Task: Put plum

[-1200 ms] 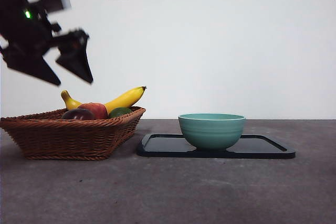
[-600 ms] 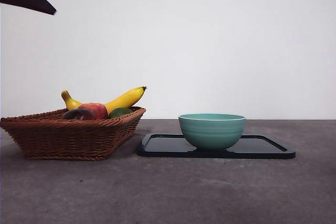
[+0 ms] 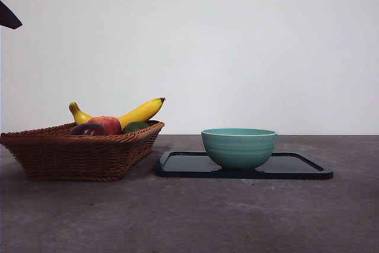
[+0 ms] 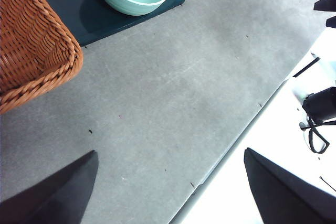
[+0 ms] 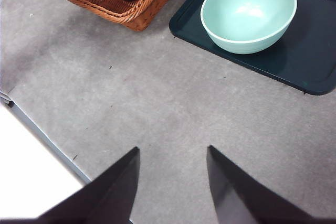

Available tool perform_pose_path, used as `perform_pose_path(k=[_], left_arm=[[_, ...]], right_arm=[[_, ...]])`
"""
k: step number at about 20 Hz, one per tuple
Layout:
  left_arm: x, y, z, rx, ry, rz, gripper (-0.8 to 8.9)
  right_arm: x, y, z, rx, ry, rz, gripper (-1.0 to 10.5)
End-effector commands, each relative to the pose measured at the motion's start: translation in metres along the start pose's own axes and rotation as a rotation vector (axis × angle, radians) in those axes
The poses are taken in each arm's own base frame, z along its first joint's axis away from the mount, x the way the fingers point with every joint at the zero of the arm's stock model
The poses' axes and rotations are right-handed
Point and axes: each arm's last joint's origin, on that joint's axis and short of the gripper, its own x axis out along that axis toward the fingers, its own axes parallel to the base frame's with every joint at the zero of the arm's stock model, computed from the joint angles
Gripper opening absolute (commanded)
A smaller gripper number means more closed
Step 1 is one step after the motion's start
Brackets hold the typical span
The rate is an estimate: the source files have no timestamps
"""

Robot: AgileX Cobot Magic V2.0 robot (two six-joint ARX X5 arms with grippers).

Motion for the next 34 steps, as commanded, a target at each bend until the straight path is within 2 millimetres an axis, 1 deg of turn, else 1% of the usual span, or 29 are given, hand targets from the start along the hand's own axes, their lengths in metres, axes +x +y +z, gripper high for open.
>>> perform_pose_path(k=[1, 6, 8, 10, 12, 14, 16, 19, 23, 26, 29, 33, 34], left_arm=[[-0.002, -0.002, 0.005, 0.038, -0.017, -0.005, 4.33], [-0.002, -0.002, 0.005, 0.037, -0.016, -0.005, 4.33], [-0.002, -0.002, 0.005, 0.038, -0.017, -0.005, 4.33], [-0.002, -0.002, 0.005, 0.038, -0.018, -0.005, 4.33], [-0.002, -0.002, 0.005, 0.038, -0.017, -0.005, 4.33], [-0.002, -0.002, 0.005, 0.038, -0.017, -0.005, 4.33], [-0.002, -0.002, 0.005, 0.038, -0.017, -0.005, 4.33], [-0.002, -0.002, 0.005, 0.038, -0.017, -0.005, 4.33], [-0.002, -0.002, 0.005, 0.038, -0.018, -0.005, 4.33], [-0.002, -0.002, 0.005, 0.038, -0.018, -0.005, 4.33], [-0.002, -0.002, 0.005, 0.037, -0.018, -0.005, 4.33], [-0.002, -0.002, 0.005, 0.038, -0.018, -0.005, 4.33], [-0.002, -0.002, 0.005, 0.038, -0.018, -0.005, 4.33]], right_arm=[[0.000, 0.001, 0.002, 0.005, -0.007, 0.005, 2.0], [0.000, 0.001, 0.002, 0.024, -0.008, 0.004, 2.0], [0.001, 0.001, 0.004, 0.075, -0.014, 0.005, 2.0], [0.004, 0.000, 0.009, 0.141, -0.030, 0.008, 2.0], [0.010, -0.002, 0.020, 0.180, -0.039, 0.002, 2.0], [0.016, -0.006, 0.035, 0.198, -0.027, -0.044, 2.3], [0.024, -0.011, 0.054, 0.205, -0.008, -0.082, 2.7], [0.039, -0.023, 0.086, 0.206, 0.017, -0.133, 2.7], [0.069, -0.044, 0.125, 0.200, 0.065, -0.200, 2.8], [0.099, -0.063, 0.143, 0.206, 0.120, -0.222, 2.8], [0.132, -0.081, 0.150, 0.216, 0.190, -0.235, 2.8], [0.172, -0.101, 0.146, 0.215, 0.237, -0.251, 2.8], [0.179, -0.105, 0.144, 0.218, 0.246, -0.252, 2.8]])
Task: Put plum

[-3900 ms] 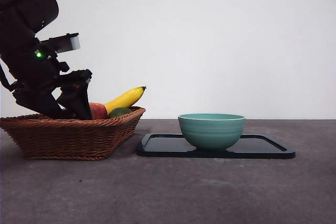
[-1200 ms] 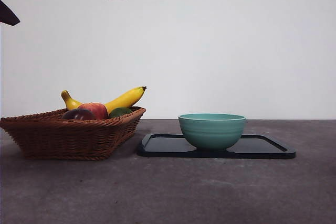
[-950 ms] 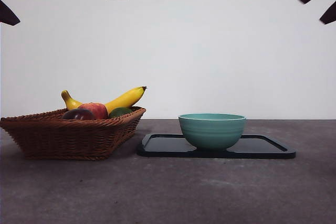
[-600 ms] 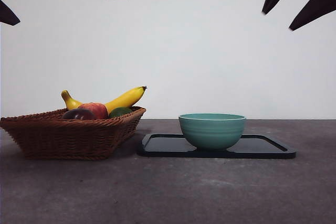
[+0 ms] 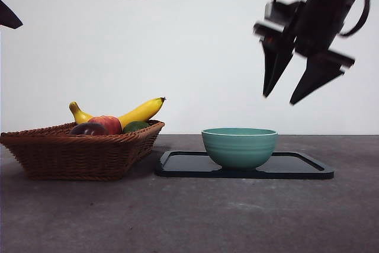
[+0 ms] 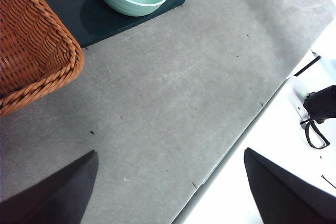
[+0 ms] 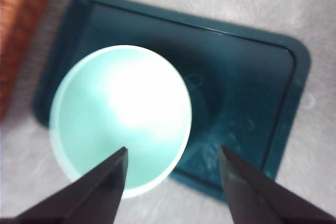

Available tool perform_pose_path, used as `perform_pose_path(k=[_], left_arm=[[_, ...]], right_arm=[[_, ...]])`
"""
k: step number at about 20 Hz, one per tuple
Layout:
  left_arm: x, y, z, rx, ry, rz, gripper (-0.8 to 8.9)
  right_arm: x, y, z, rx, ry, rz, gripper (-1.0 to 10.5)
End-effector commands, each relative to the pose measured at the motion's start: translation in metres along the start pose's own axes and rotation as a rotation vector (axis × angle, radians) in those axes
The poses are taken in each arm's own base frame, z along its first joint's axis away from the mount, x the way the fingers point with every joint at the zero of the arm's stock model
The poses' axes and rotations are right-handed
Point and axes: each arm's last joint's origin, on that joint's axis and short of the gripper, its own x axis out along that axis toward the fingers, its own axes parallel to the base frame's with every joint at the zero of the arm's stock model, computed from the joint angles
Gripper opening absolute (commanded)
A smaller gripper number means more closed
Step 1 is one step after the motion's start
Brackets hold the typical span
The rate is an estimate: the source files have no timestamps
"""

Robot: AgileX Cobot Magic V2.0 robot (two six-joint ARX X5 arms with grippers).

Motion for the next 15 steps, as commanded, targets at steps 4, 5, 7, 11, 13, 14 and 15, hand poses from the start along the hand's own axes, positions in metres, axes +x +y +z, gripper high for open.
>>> perform_pose_path(k=[4, 5, 7, 11, 13, 14, 15], left_arm=[[-0.002, -0.002, 0.005, 0.027, -0.017, -0.005, 4.33], [-0.002, -0.002, 0.005, 0.028, -0.017, -0.005, 4.33], [-0.002, -0.002, 0.005, 0.028, -0.017, -0.005, 4.33], [-0.002, -0.002, 0.005, 0.028, -0.018, -0.005, 4.33], [-0.002, -0.002, 0.005, 0.028, -0.017, -0.005, 4.33], [-0.002, -0.002, 0.005, 0.027, -0.017, -0.005, 4.33], [-0.002, -0.002, 0.005, 0.027, -0.017, -0.005, 4.33]], right_arm=[[0.038, -0.006, 0.007, -0.013, 0.026, -0.003, 2.8], [0.042, -0.007, 0.007, -0.012, 0.032, -0.003, 2.7], [0.051, -0.006, 0.006, -0.017, 0.040, 0.000, 2.7], [0.064, -0.003, 0.005, -0.029, 0.050, 0.002, 2.5], [0.071, -0.003, 0.003, -0.032, 0.061, -0.026, 2.3], [0.072, -0.004, 0.003, -0.033, 0.062, -0.043, 2.2], [0.073, -0.004, 0.003, -0.035, 0.060, -0.051, 1.9]])
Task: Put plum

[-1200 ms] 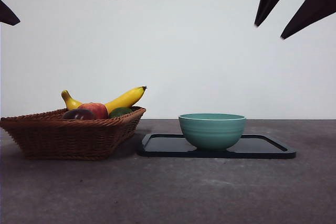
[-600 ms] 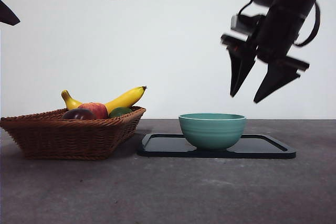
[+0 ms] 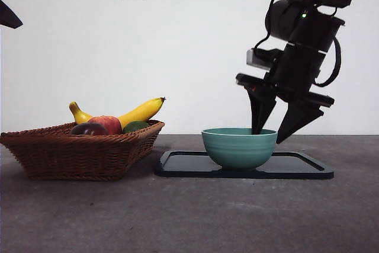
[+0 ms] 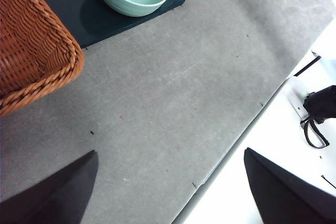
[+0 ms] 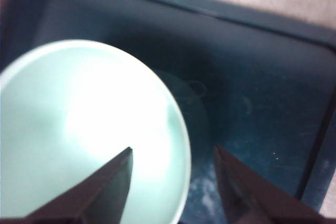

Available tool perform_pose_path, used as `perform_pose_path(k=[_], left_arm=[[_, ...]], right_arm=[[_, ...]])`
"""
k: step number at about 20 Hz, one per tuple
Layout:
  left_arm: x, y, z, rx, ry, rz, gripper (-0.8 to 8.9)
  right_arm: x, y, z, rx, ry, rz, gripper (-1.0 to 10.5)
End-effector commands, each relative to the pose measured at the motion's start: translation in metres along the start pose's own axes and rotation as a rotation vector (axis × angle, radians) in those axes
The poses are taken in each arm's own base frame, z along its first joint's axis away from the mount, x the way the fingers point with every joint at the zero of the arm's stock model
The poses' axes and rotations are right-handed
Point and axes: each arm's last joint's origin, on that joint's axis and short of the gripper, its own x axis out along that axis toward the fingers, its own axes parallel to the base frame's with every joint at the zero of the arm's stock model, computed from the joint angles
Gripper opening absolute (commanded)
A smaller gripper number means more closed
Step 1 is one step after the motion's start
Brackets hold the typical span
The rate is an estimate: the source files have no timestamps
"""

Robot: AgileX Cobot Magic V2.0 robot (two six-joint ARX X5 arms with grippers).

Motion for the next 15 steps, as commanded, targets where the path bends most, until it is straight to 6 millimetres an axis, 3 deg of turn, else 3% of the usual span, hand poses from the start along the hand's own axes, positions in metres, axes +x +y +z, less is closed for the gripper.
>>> perform_pose_path(k=[1, 4, 10, 15], left_arm=[[-0.002, -0.002, 0.005, 0.027, -0.017, -0.005, 4.33], [-0.002, -0.002, 0.005, 0.027, -0.017, -0.005, 4.33], [-0.002, -0.002, 0.005, 0.027, -0.017, -0.005, 4.33], [-0.002, -0.002, 0.005, 0.027, -0.017, -0.005, 4.33]], right_arm=[[0.004, 0.002, 0.006, -0.021, -0.020, -0.013, 1.4], [0.004, 0.002, 0.006, -0.022, -0.023, -0.012, 0.2], [-0.004, 0.003, 0.012, -0.026, -0.062, -0.007, 0.1], [-0.057, 0.016, 0.026, -0.050, -0.184, 0.014, 0.1]])
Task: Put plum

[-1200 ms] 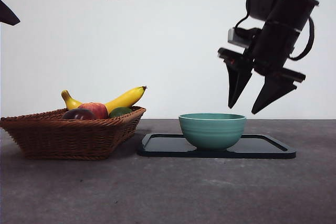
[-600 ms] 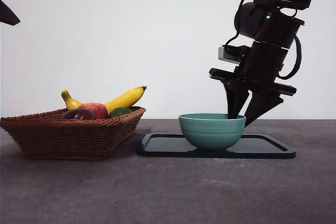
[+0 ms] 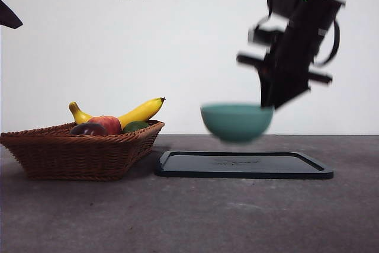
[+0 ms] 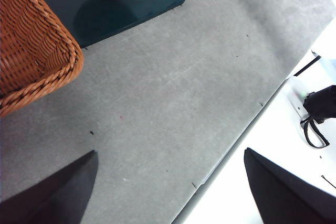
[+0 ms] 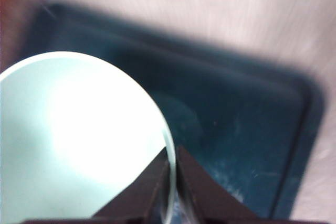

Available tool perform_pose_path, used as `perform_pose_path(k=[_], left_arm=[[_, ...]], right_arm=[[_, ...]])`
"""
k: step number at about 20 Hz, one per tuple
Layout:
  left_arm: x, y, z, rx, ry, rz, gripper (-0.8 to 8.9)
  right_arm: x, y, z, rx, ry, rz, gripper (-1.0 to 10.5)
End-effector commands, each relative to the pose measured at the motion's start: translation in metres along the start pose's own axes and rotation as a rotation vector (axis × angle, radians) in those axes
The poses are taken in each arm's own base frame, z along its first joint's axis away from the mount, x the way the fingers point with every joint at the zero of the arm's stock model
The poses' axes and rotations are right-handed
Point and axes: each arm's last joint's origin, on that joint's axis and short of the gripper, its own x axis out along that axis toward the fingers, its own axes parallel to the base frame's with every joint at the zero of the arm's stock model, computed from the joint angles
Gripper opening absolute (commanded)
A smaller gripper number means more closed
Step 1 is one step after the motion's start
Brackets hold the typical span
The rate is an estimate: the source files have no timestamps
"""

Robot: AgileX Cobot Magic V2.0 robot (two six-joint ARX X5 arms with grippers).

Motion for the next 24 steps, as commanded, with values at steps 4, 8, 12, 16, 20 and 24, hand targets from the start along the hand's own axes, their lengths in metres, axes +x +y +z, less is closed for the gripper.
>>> perform_pose_path(k=[4, 8, 12, 16, 20, 24], left_arm=[[-0.002, -0.002, 0.005, 0.027, -0.016, -0.005, 4.33], [-0.002, -0.002, 0.005, 0.027, -0.017, -0.005, 4.33], [-0.002, -0.002, 0.005, 0.027, -0.016, -0.005, 4.33], [-0.002, -0.002, 0.005, 0.027, -0.016, -0.005, 4.33], [-0.002, -0.002, 0.005, 0.027, -0.016, -0.005, 4.33], [-0.002, -0.002, 0.005, 0.026, -0.016, -0.005, 4.33]], right_arm=[[-0.072, 0.017, 0.014, -0.041, -0.149, 0.040, 0.1], [-0.122, 0.024, 0.000, -0.071, -0.165, 0.046, 0.1], [-0.160, 0.037, -0.022, -0.113, -0.150, 0.061, 0.1], [-0.171, 0.052, -0.049, -0.169, -0.139, 0.096, 0.1], [-0.142, 0.060, -0.076, -0.188, -0.073, 0.131, 0.1], [-0.100, 0.062, -0.105, -0.183, -0.022, 0.155, 0.1]])
